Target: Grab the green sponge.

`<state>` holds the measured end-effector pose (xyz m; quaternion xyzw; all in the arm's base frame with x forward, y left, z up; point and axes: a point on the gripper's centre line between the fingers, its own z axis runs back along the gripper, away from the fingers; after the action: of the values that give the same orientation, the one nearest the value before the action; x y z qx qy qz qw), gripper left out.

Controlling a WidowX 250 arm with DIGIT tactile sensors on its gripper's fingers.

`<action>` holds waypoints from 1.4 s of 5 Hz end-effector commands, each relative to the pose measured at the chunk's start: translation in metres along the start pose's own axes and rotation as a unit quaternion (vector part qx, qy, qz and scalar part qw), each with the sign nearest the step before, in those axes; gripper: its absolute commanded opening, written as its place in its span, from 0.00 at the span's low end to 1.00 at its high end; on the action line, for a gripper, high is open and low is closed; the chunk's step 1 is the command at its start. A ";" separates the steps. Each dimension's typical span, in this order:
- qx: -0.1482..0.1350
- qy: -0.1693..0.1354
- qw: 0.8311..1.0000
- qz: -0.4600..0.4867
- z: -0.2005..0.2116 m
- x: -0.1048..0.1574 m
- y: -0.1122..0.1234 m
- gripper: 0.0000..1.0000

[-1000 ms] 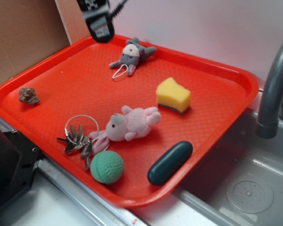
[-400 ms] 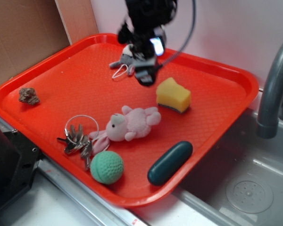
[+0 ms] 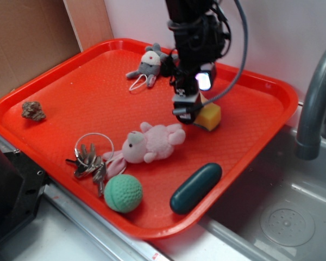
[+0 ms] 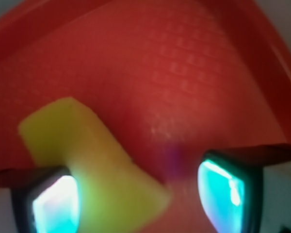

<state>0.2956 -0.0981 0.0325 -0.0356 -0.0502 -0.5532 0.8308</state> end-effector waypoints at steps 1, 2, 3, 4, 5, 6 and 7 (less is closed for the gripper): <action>0.033 0.077 0.994 -0.064 0.015 0.004 -0.002 0.00; 0.052 0.107 0.992 -0.040 0.024 -0.001 0.002 0.00; 0.068 0.082 0.994 0.037 0.061 -0.018 0.005 0.00; 0.025 0.051 0.984 0.167 0.106 -0.045 -0.001 0.00; 0.063 0.044 0.955 0.286 0.147 -0.097 -0.040 0.00; 0.085 0.022 0.912 0.402 0.168 -0.117 -0.066 0.00; 0.127 0.019 0.863 0.489 0.183 -0.127 -0.084 0.00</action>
<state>0.1675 0.0328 0.1979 0.0535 -0.0686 -0.0678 0.9939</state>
